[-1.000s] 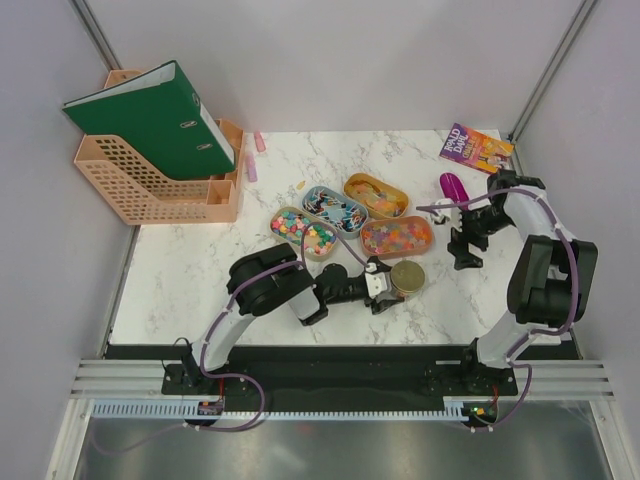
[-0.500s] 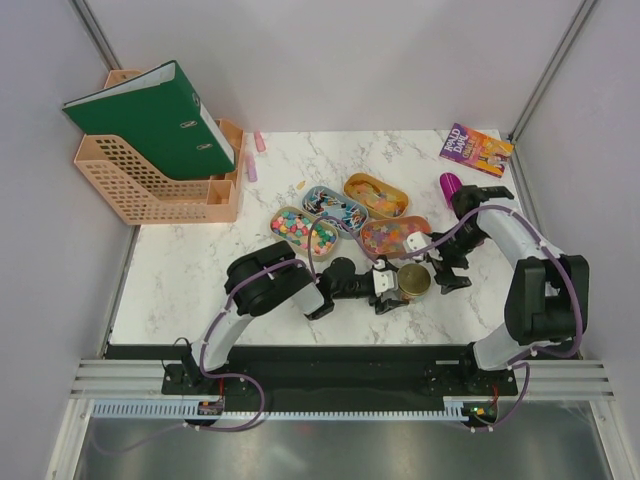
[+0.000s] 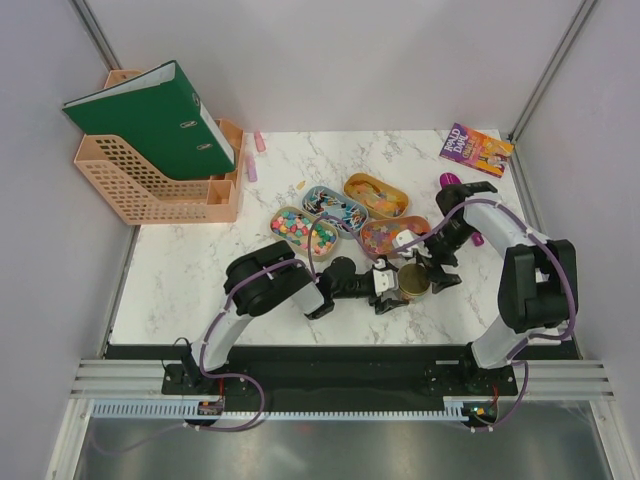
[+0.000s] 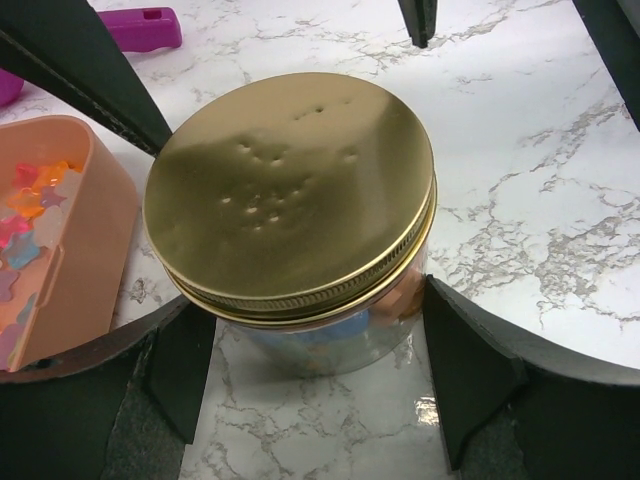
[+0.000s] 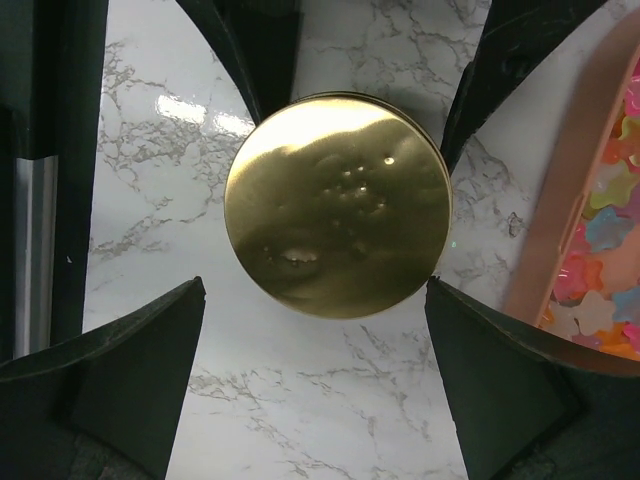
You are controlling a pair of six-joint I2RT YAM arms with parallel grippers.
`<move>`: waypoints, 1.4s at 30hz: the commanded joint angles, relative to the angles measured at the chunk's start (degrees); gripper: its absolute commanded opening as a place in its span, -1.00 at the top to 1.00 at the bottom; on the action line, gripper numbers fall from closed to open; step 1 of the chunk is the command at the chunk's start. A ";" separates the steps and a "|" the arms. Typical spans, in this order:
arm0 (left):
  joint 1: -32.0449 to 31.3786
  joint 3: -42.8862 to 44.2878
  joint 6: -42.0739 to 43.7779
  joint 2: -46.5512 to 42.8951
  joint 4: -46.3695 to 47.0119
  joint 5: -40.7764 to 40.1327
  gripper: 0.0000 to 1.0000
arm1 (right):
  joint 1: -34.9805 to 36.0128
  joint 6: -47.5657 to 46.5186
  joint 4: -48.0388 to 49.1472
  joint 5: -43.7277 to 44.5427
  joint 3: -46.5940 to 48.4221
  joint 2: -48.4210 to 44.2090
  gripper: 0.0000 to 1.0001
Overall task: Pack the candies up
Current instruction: Screw the bottle lid onto the packing bottle.
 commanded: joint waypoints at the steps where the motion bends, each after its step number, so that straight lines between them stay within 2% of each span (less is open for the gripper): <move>1: -0.01 -3.61 1.15 3.20 -19.17 1.04 0.09 | 0.45 -0.05 -4.25 -1.95 0.45 -0.89 -0.96; 19: 2.19 -2.73 1.23 3.11 -20.93 2.71 0.10 | 0.71 3.11 -6.02 4.02 -15.91 -15.57 -0.96; 22: 2.19 -2.82 1.59 3.11 -21.11 2.62 0.10 | 0.01 6.10 -5.66 6.13 -14.07 -15.92 -0.96; 26: 2.10 -3.60 2.64 2.94 -21.28 3.23 0.10 | -5.60 4.00 -4.79 6.76 -7.85 -15.05 -0.96; 31: 2.10 -3.87 3.61 3.20 -21.54 3.32 0.10 | -5.80 4.96 -3.47 2.80 -0.01 -8.12 -0.96; 34: 2.19 -3.96 3.87 3.11 -21.81 3.32 0.11 | -3.52 5.13 -2.94 1.83 2.46 -5.56 -0.96; 38: 2.10 -2.91 3.70 3.29 -24.18 3.58 0.40 | 0.34 6.10 -1.36 0.43 3.43 -4.06 -0.96; 41: 2.28 -2.29 3.70 3.38 -25.41 4.46 0.71 | 2.11 6.63 -1.44 -0.10 3.52 -3.09 -0.96; 42: 2.36 -2.20 3.61 3.38 -25.41 4.72 0.95 | 2.38 6.54 -1.44 -0.19 3.34 -3.09 -0.96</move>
